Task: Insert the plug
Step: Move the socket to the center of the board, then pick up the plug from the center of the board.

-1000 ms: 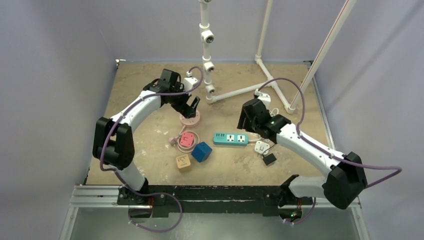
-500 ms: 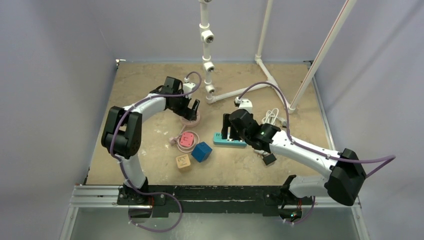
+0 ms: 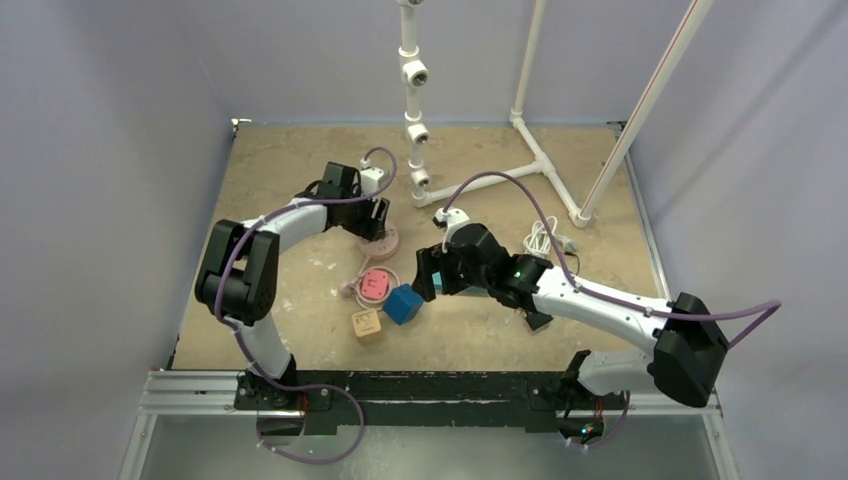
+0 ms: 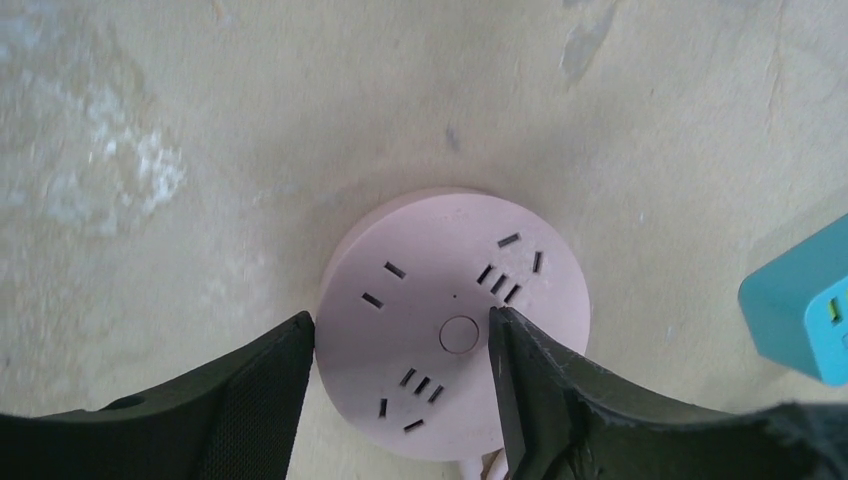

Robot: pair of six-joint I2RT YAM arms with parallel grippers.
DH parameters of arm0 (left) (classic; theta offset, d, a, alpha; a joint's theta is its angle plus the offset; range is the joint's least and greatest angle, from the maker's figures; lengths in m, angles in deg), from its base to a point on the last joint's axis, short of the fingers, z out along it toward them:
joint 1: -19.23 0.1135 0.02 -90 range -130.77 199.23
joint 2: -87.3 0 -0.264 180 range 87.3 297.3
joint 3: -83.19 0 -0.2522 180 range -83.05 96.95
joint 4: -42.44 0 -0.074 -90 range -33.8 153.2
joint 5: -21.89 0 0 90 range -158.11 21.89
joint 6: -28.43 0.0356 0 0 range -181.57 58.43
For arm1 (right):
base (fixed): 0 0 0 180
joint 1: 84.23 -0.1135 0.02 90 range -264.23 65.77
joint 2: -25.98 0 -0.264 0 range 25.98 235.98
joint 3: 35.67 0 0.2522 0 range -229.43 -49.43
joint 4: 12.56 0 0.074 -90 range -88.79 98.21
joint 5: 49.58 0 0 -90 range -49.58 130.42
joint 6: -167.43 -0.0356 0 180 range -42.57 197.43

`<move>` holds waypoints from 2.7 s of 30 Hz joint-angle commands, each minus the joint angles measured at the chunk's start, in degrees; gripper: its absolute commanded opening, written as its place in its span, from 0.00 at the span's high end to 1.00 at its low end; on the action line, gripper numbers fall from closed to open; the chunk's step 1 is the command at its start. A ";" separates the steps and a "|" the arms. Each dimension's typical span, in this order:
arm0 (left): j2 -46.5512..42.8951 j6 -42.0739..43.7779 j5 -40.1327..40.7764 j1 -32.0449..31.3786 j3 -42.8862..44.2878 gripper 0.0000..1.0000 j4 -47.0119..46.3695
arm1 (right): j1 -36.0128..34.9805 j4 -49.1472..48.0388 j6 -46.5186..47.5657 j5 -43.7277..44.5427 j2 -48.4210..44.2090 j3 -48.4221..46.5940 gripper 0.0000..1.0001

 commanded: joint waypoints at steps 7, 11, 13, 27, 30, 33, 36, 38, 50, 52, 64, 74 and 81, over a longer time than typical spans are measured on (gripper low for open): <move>-11.78 0.81 7.25 2.87 -6.06 0.14 6.97 | -11.88 0.97 7.18 5.28 6.91 -11.03 0.14; -15.13 1.69 7.35 4.58 -2.09 0.01 11.33 | -16.94 2.55 7.29 9.26 11.90 -15.98 0.13; -16.09 2.32 7.43 5.25 -0.18 0.01 13.26 | -19.11 3.22 6.91 10.08 14.63 -17.93 0.13; -19.32 2.76 6.78 12.54 8.58 0.01 17.44 | -23.82 3.40 7.98 8.99 26.59 -21.69 0.10; -20.08 3.12 6.78 13.57 8.73 0.01 17.33 | -23.91 2.97 8.65 10.31 29.35 -23.04 0.12; -19.99 3.66 6.95 14.12 8.66 0.01 17.58 | -24.00 1.95 9.13 11.00 31.70 -24.06 0.13; -19.97 4.05 6.41 14.53 8.94 0.01 17.79 | -24.00 2.26 9.14 12.33 34.14 -25.18 0.15; -20.11 4.22 5.90 14.63 9.12 0.01 17.94 | -24.00 2.29 9.13 13.12 35.02 -25.49 0.15; -20.76 13.39 -9.30 14.64 10.82 0.02 25.11 | -23.84 -3.34 10.81 16.79 29.49 -21.46 0.64; -20.64 16.25 -13.57 14.65 11.45 0.02 28.28 | -23.59 -2.64 11.98 16.71 27.42 -21.14 0.68; -26.18 61.00 -38.90 14.69 16.09 0.01 53.46 | -11.74 7.53 19.31 -8.01 8.39 -20.27 0.77; -34.10 91.11 -44.06 14.45 13.95 0.01 61.04 | 0.53 11.13 18.78 -25.10 3.36 -21.65 0.77; -53.41 90.75 -41.01 8.93 -5.37 0.01 29.31 | 6.70 9.58 18.38 -36.45 8.06 -27.52 0.77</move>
